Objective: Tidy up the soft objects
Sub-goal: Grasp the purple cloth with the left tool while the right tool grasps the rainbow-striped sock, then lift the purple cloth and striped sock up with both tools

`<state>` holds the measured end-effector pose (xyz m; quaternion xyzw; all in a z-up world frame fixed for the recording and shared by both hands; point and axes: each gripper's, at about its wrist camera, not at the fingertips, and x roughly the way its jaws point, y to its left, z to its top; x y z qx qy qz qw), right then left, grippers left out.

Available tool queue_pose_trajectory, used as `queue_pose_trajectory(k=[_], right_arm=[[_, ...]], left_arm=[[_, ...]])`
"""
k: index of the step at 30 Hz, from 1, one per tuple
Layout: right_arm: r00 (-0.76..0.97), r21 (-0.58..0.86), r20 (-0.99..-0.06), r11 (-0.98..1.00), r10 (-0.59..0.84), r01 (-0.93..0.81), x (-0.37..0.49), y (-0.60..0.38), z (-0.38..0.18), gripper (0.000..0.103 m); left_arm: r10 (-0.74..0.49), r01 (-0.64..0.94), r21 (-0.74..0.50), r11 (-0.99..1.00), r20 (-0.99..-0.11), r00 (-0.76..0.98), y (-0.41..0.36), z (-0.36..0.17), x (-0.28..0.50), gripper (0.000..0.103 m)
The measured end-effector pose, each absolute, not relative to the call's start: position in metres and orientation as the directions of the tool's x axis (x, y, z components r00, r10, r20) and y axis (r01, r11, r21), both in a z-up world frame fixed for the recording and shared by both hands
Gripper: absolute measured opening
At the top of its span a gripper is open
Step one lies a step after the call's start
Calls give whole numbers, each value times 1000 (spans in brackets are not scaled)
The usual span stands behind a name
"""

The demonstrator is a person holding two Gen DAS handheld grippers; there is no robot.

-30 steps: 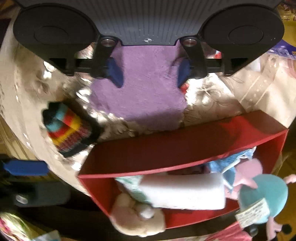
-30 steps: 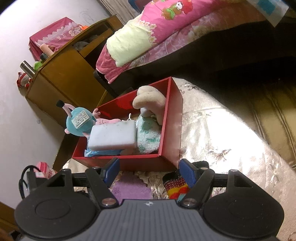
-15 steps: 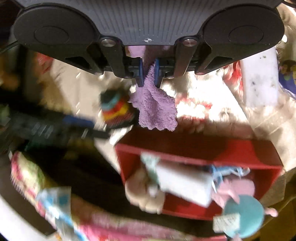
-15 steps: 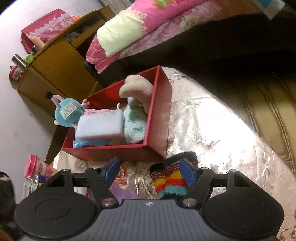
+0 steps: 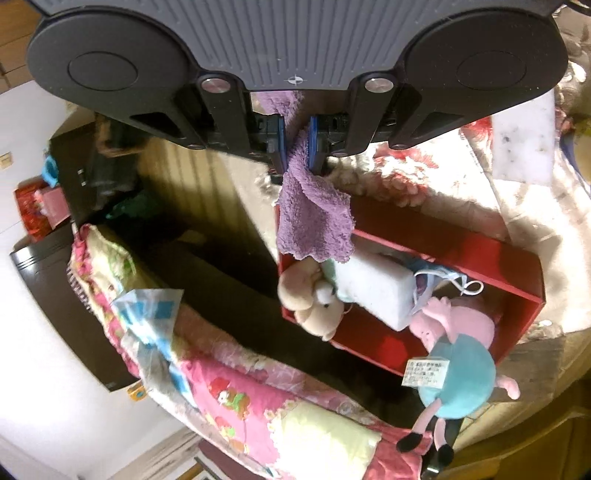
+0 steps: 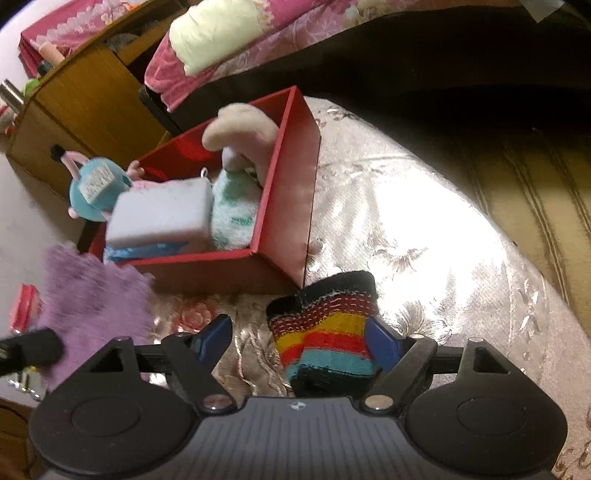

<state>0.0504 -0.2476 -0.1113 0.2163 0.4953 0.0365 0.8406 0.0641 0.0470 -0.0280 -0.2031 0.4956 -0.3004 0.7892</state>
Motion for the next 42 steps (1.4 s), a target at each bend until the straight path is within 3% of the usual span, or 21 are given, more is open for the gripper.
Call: queue_pose_trajectory(k=[8,15,18,20,22,27,29,42], right_arm=[[479,322,-851,934,216,152,61,-239,-128,55],[477,234,-863,969,166,85,61,-226,-130,57],[476,190,-868,980,143,52,59,-222,-130,50],[485,152,-867,988,116,34,57,-220,-130,33],[497,117,-862,993,95,14,53,-219,-130,26],[508,85,-858,996,77,-8,47,-219,-130,16],[504,93,-860,996,85,-8,44,-220,-128,1],[491,280,-835,960,247,-6,-2,-209,-107,0]], left_arm=[[-698,246,-666,705,-588,408,75,-8,69,9],[-695,240,-667,705,-581,425,80,-4,71,9],[-687,241,-657,715,-595,417,77,-9,71,9],[-685,242,-653,718,-602,411,75,-11,71,9],[-684,245,-648,721,-606,407,74,-13,70,9],[-655,254,-610,751,-636,407,69,-17,68,10],[-649,254,-602,757,-646,401,67,-19,68,10],[-631,286,-563,776,-674,384,67,-21,48,10]])
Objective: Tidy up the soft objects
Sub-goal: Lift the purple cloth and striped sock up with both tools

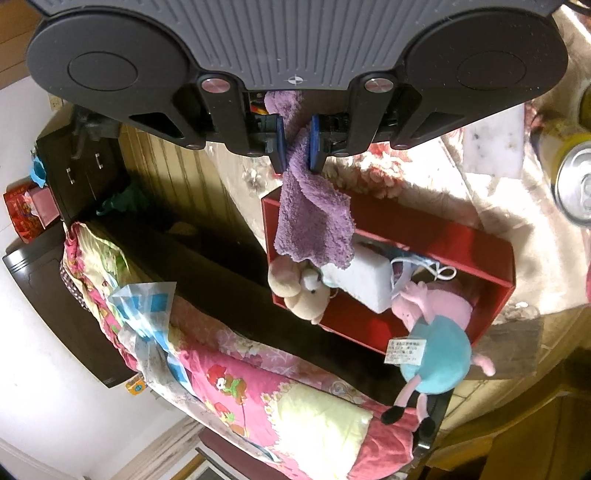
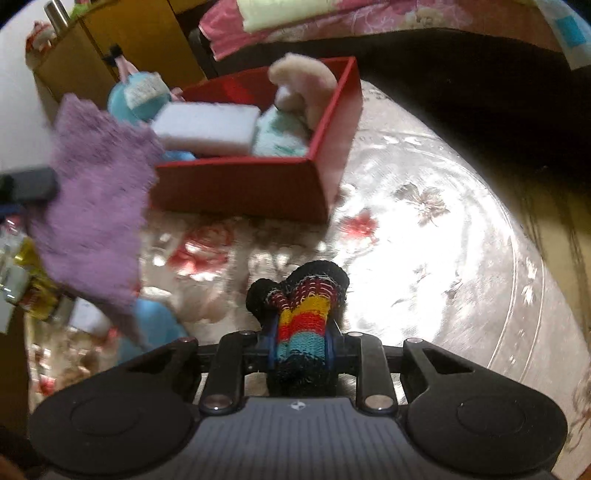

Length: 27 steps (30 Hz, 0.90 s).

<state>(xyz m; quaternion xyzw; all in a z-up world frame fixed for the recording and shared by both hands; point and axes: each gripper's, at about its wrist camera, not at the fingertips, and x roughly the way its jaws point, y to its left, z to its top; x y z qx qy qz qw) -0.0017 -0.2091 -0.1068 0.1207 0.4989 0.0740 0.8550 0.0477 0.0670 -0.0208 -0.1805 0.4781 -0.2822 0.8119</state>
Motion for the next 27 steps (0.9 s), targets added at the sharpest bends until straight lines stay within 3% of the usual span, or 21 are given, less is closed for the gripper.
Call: queue_pose_trajectory(k=[17,19,20,23,25,27], right_arm=[[661,482,-643,875,387,-44,-37,-210,-46,0],[684,484,-624,874,378,-41,-38,-213,-41,0],[688,486,-621,873,376,-38,-38,-214,-40,0],[690,495,-622,869,369,-19,-36,-219,-41,0],[688,502,-622,865,373,-14,-34,-221,-42,0],[690,514,-620,858,374,-3,-33,-224,-43,0]], left_arm=[[-663,298,-595,746,-629,405,80,-5,14,10],[-632,318,-547,775,-652,419,74,-5,11,12],[-597,320,-503,802,-676,433,69,-8,10,17],[-490,333,-371,867,-758,430,46,-34,14,55],[-365,342,-221,913,-816,447,25,-57,22,59],[-316,369,-153,917,-842,437,7,-71,27,63]])
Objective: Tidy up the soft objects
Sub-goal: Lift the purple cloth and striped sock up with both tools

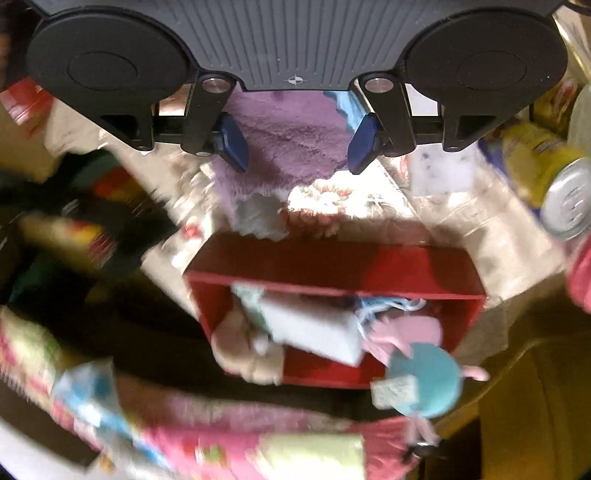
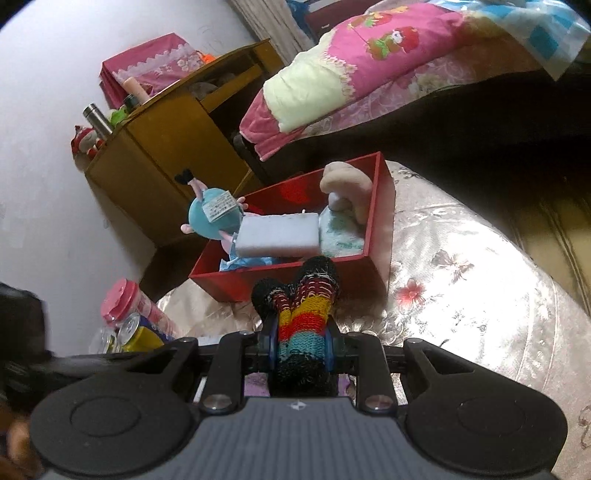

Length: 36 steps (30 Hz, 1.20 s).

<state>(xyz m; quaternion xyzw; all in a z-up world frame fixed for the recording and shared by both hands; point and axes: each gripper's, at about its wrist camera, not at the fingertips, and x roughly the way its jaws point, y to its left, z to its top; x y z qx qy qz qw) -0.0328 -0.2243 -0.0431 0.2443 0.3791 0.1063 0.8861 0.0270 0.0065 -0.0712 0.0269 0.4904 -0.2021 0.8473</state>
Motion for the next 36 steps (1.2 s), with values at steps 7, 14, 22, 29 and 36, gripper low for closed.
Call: queue_pose_trajectory(k=[7,14,22,29,36], right_arm=[[755,556,-569,829,326,61,-34,-257,-34,0],[772,608,-542,789,331,88,-36,-278,-32,0],[783,631,-508,774,359,56,-36,-275,-25,0],[786,622,-512,781,347,60,-33,-272,-26,0],[796,613,-501,789,339,50,-31,-269,-24,0]], left_arm=[[-361,493,-110,863,-817,450,-46,-65,27,84],[-265,480,-96,872,-917,298,-64,-114,38,8],[-367,417,-222,881,-878,307,-37,-88,44,6],[-478,335,-371,866,-811,338,-6,-54,45,6],[-568,297,-485,823,-726,388,20,-26,44,7]])
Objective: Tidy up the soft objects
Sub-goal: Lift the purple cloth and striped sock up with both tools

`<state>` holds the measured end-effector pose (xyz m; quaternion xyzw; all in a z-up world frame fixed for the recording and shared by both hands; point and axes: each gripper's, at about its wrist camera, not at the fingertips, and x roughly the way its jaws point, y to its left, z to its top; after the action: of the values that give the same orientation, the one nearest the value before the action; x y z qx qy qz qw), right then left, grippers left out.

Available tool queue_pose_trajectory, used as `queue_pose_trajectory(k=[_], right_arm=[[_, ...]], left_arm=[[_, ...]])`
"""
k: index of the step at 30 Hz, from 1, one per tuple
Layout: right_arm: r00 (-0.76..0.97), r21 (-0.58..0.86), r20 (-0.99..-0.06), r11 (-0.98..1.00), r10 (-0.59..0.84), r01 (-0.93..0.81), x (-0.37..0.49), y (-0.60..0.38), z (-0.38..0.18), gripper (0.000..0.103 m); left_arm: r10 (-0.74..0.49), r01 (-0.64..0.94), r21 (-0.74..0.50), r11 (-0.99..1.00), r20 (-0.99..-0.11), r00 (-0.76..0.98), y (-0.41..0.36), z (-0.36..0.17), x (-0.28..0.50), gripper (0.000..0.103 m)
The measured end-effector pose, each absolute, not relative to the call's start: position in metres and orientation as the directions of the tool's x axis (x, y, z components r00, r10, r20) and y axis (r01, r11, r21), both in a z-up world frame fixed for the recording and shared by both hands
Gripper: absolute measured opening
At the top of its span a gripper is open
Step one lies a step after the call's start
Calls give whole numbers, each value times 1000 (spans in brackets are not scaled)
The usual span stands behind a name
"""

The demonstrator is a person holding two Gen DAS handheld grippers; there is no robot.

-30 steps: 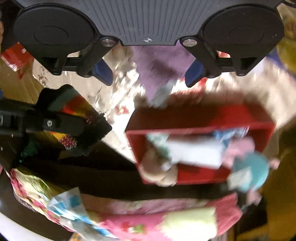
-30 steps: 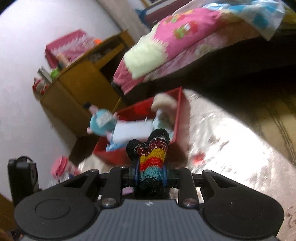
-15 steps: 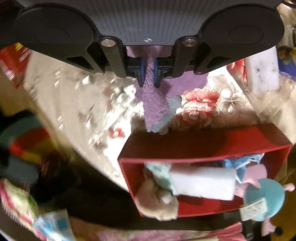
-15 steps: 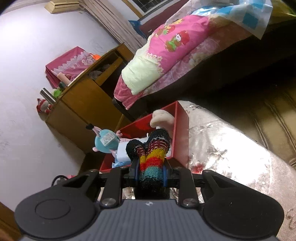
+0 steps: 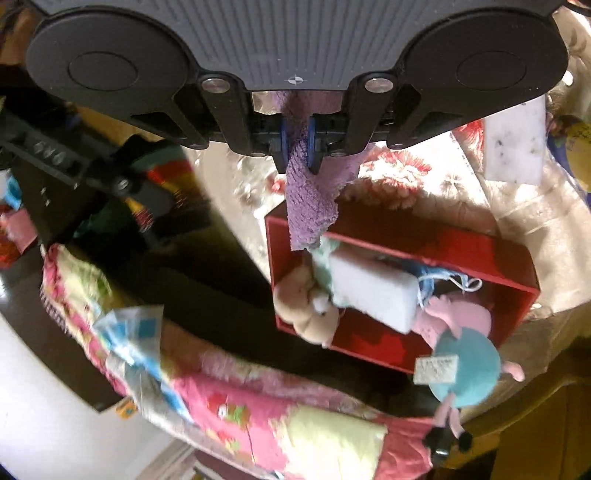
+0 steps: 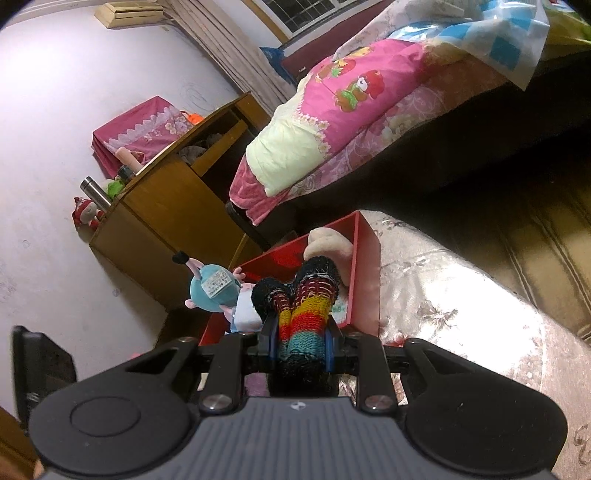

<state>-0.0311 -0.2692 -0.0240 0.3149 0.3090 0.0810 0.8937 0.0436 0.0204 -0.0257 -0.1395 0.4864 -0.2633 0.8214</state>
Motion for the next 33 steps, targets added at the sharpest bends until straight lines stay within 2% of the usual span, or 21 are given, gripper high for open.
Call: queue_pose_trajectory(k=[12,26,33], right_arm=[[814,609,-475,792,333,32,-28,-265,-19,0],[888,590,-342,806,308,-52,-23,-249,17,0],[913,529,-287,842,290,-101,-14,-232,36,0]], left_arm=[[-569,238,-532,813,-636,522,50,5,46,7],[-558,280,-527,803,-496,665,53,51,42,7],[-522,291,-479,828,-470,712,48,64,48,8]])
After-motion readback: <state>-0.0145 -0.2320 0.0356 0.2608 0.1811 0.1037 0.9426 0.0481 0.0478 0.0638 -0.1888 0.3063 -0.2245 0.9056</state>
